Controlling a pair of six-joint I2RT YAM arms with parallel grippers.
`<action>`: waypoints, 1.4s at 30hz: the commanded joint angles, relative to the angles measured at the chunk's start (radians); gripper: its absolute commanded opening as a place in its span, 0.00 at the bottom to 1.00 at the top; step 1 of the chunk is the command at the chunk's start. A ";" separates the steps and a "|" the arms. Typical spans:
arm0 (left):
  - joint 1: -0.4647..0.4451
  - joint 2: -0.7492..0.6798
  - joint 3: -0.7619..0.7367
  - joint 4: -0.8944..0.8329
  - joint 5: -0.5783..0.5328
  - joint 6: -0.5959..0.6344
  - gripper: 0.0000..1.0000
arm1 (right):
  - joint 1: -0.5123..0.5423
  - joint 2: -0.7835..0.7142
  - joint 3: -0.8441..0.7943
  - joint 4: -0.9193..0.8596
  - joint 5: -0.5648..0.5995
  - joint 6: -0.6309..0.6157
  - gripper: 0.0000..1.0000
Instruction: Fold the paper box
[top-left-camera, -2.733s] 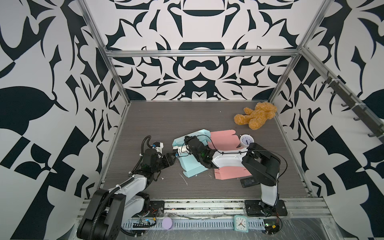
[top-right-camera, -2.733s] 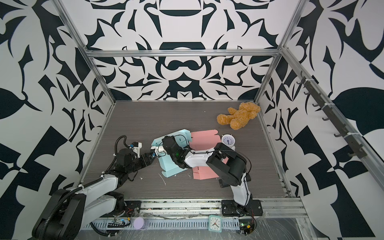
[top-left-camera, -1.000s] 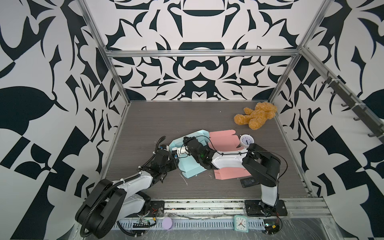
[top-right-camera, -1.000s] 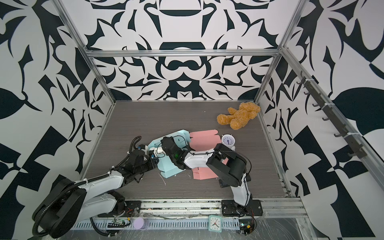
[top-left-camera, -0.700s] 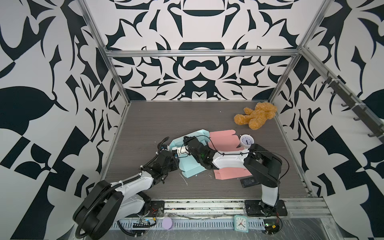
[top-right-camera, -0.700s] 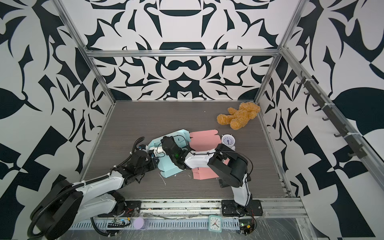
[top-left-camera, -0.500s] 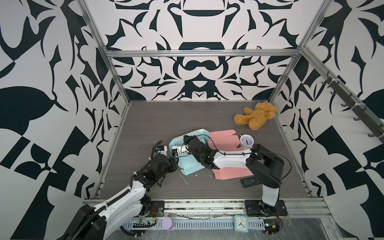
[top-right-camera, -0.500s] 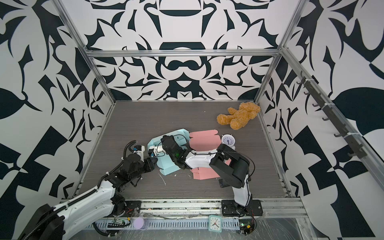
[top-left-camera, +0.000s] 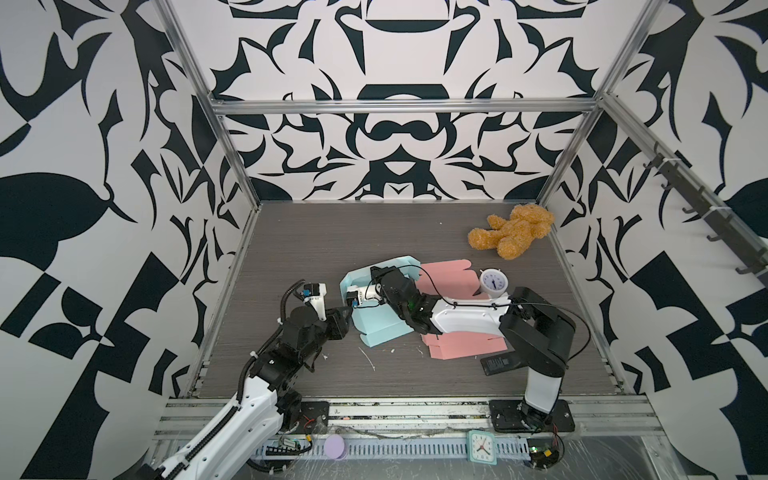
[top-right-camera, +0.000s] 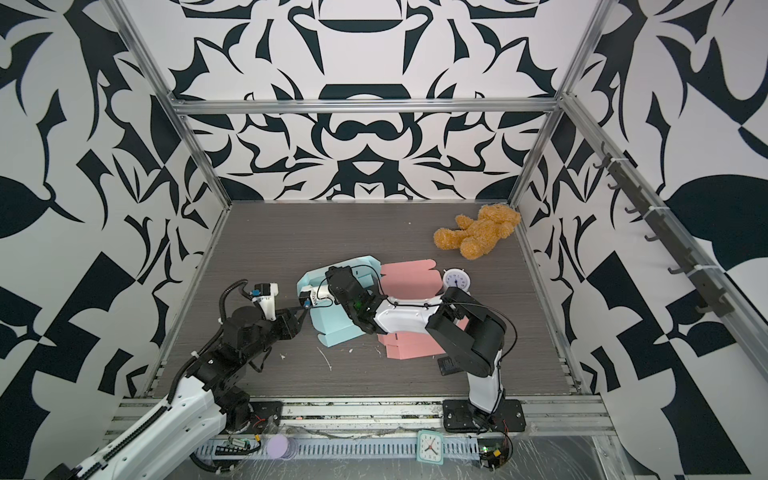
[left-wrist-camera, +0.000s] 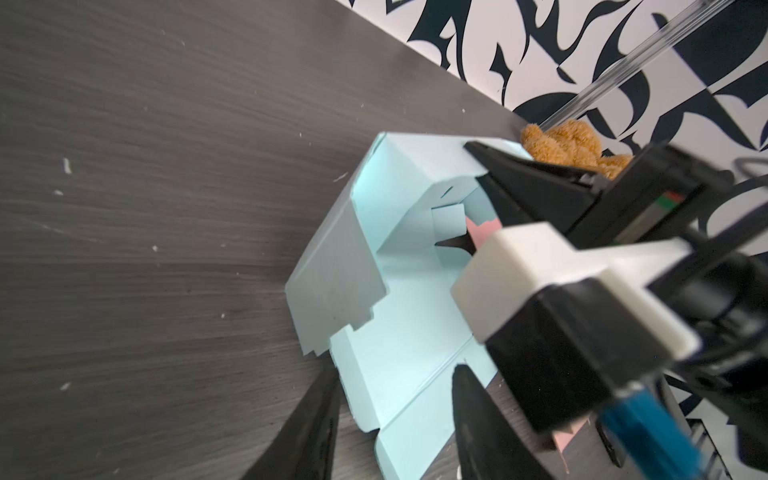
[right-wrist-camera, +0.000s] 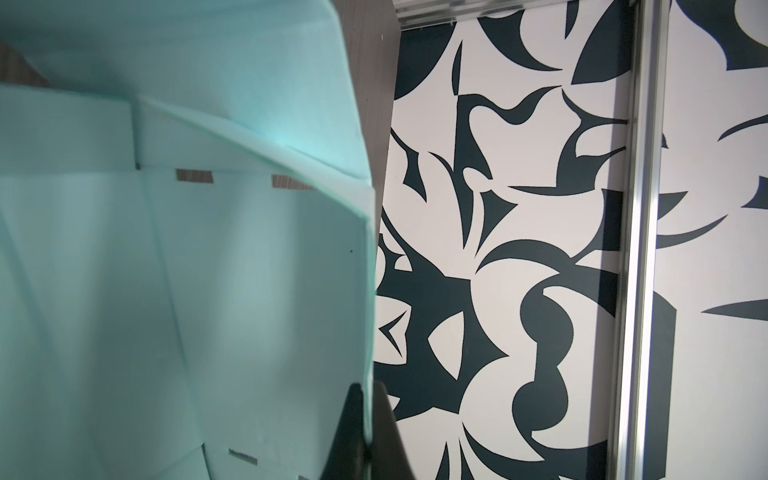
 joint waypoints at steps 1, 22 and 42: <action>0.078 -0.002 0.065 -0.057 0.063 0.045 0.46 | -0.005 -0.040 0.007 0.032 -0.012 0.025 0.00; 0.384 0.520 0.058 0.285 0.521 0.077 0.57 | -0.012 -0.032 0.025 0.018 -0.035 0.037 0.00; 0.218 0.538 0.032 0.314 0.339 0.052 0.60 | -0.006 -0.024 0.028 0.010 -0.042 0.039 0.00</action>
